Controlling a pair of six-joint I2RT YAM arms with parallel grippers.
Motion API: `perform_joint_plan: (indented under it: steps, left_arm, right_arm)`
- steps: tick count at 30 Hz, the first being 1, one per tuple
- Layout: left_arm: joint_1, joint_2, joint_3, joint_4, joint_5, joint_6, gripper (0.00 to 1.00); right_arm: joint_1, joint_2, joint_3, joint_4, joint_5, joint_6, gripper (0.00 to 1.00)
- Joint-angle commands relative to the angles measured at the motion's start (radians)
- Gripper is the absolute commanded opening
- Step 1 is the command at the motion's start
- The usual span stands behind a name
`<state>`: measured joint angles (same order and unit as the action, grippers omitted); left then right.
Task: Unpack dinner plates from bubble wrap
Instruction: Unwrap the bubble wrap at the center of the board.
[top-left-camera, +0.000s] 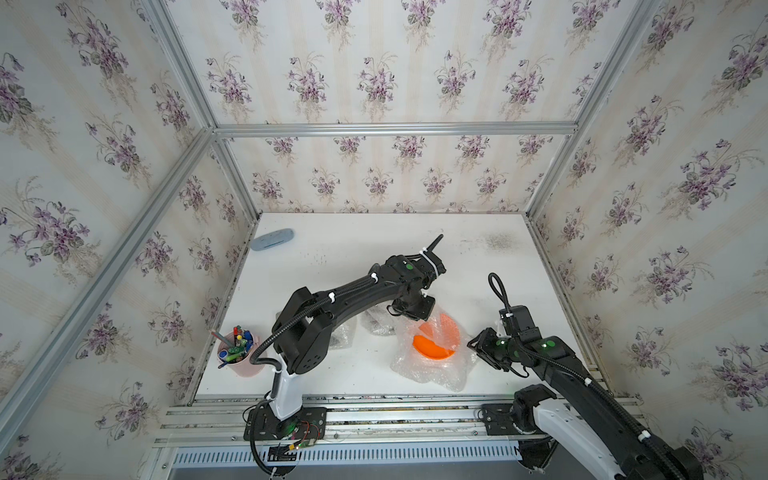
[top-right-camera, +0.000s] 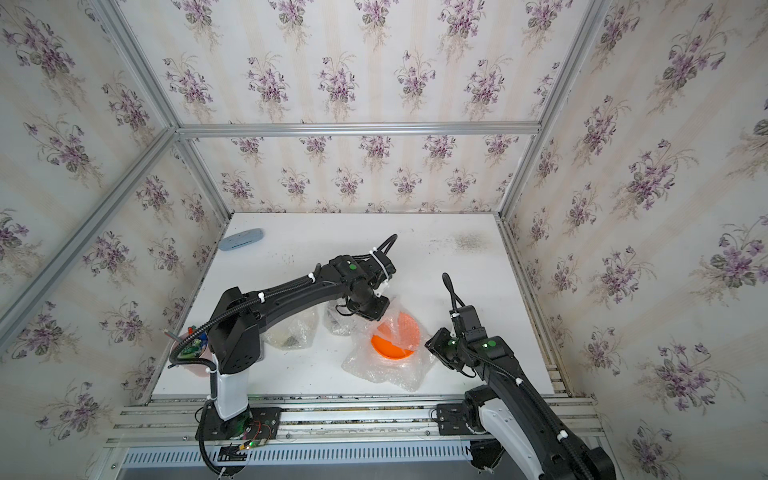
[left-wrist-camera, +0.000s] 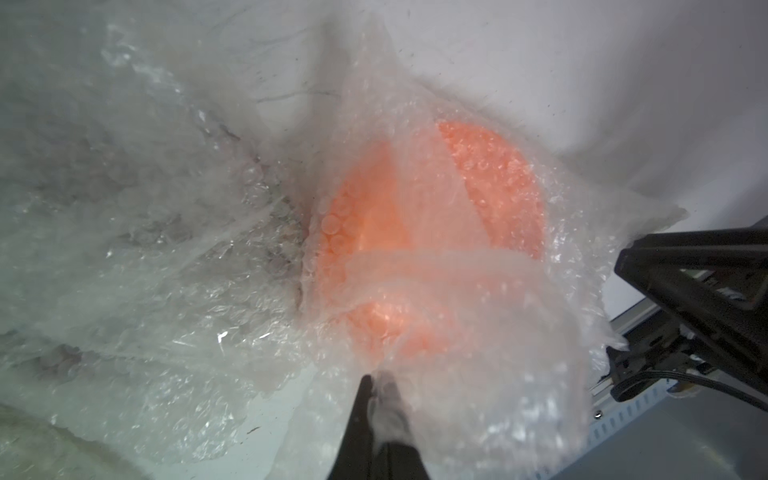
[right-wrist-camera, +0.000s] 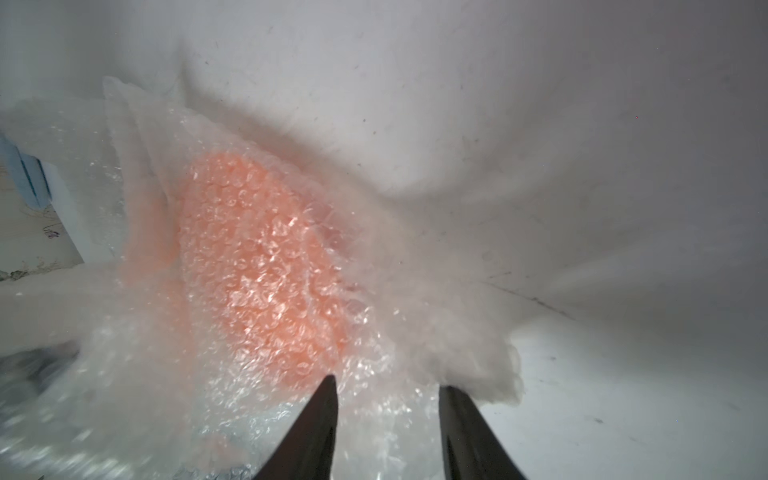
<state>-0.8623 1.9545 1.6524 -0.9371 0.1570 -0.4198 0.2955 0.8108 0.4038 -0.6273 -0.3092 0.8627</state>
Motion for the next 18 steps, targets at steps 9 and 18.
perform_joint_plan:
  steps: [9,18]
  left_arm:
    - [0.150,-0.078,-0.147,0.123,0.133,-0.047,0.00]
    - [0.251,-0.075,-0.207,0.150,0.159,-0.031,0.01]
  right_arm:
    - [-0.001,0.024,-0.048,0.002,0.071,-0.021,0.44]
    - [-0.002,-0.001,-0.014,-0.037,0.087,-0.021,0.44]
